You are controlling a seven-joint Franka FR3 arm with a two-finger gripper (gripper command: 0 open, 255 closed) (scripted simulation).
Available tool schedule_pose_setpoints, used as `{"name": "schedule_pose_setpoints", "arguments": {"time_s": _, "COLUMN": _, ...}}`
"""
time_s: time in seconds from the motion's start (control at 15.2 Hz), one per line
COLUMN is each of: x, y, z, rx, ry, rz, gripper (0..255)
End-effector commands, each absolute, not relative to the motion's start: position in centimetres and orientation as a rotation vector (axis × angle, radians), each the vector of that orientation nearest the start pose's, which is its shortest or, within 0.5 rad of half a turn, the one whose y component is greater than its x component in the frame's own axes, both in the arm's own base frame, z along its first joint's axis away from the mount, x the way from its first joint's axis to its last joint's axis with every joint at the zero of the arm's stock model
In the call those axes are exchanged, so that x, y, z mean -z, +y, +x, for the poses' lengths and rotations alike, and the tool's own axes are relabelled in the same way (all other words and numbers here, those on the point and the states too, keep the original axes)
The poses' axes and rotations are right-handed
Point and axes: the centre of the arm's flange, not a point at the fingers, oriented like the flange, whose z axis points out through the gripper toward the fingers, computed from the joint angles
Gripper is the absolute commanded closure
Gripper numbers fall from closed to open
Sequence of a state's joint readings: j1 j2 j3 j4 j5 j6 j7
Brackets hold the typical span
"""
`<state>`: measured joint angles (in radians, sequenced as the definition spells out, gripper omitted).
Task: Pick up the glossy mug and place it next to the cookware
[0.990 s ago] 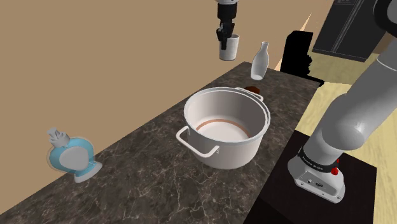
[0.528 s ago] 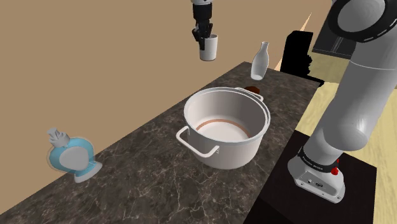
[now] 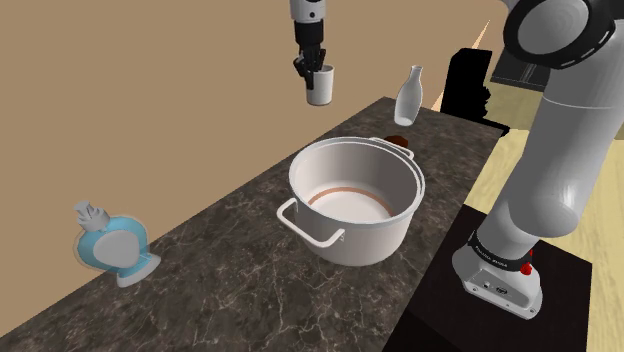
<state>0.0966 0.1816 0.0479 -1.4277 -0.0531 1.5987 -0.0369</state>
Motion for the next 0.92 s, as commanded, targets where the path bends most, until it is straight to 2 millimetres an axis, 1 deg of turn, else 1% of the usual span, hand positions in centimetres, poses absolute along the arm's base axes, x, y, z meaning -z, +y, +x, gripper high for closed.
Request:
{"name": "schedule_pose_setpoints", "arguments": {"time_s": 0.0, "x": -57.9, "y": 8.0, "z": 60.8, "rx": -0.011, "ry": -0.29, "rz": -3.173, "gripper": 255}}
{"name": "schedule_pose_setpoints", "arguments": {"time_s": 0.86, "x": -51.0, "y": 8.0, "z": 60.8, "rx": -0.011, "ry": -0.29, "rz": -3.173, "gripper": 255}}
